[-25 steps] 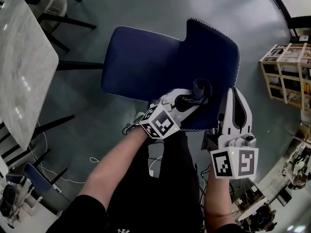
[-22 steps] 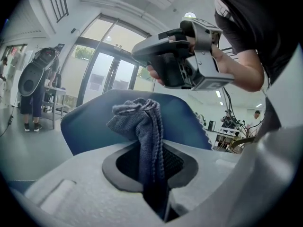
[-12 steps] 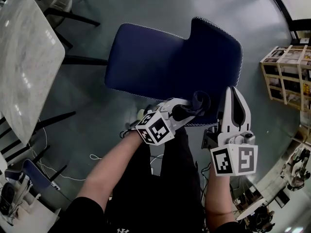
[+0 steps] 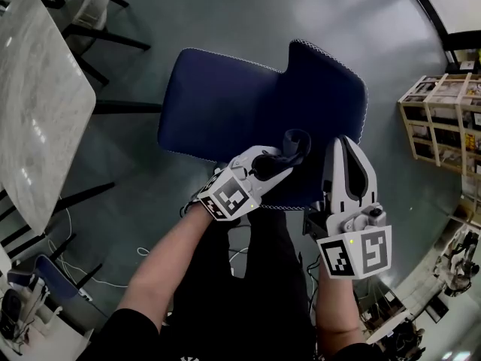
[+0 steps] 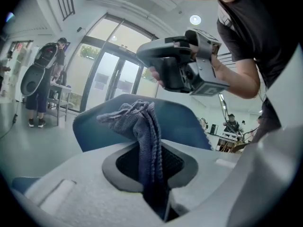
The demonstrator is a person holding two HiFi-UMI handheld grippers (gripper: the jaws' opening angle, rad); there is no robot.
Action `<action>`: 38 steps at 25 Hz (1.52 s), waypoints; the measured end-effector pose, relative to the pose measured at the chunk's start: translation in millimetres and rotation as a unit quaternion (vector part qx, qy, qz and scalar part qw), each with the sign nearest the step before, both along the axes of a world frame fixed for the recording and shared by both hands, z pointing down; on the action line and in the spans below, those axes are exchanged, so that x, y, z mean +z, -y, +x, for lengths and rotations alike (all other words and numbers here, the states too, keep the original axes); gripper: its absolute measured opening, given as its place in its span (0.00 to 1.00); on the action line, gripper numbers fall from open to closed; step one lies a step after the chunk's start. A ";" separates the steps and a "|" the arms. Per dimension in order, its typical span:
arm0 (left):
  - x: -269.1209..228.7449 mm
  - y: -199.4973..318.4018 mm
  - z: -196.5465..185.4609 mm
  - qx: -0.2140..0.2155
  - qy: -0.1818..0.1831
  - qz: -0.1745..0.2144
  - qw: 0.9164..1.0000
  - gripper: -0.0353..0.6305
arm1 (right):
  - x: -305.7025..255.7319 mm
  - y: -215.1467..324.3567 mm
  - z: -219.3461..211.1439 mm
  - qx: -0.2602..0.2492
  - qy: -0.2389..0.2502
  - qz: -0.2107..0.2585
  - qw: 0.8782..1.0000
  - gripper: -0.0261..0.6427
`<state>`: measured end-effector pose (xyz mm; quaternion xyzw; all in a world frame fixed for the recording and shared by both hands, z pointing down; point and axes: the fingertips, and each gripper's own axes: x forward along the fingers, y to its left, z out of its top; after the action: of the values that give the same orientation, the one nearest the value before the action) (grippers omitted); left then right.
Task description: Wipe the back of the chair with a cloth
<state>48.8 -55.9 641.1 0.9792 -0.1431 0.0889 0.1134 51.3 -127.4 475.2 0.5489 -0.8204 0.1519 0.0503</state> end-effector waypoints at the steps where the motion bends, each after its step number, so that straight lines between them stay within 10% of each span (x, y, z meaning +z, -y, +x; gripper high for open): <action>1: 1.5 14.4 -3.1 -0.013 0.002 0.003 1.000 0.16 | 0.4 5.1 -2.2 -0.004 -0.002 0.000 1.000 0.06; 17: 51.6 219.7 -9.6 -0.136 0.030 0.061 0.988 0.16 | 26.5 80.3 -0.6 -0.011 0.006 -0.021 1.000 0.06; 38: 88.2 144.3 36.7 -0.014 0.064 0.063 0.996 0.16 | 30.8 72.6 3.7 -0.005 0.002 -0.036 0.999 0.06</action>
<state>85.5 -200.2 729.3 0.9746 -0.1689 0.1403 0.0437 55.1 -200.0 506.0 0.5426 -0.8171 0.1821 0.0694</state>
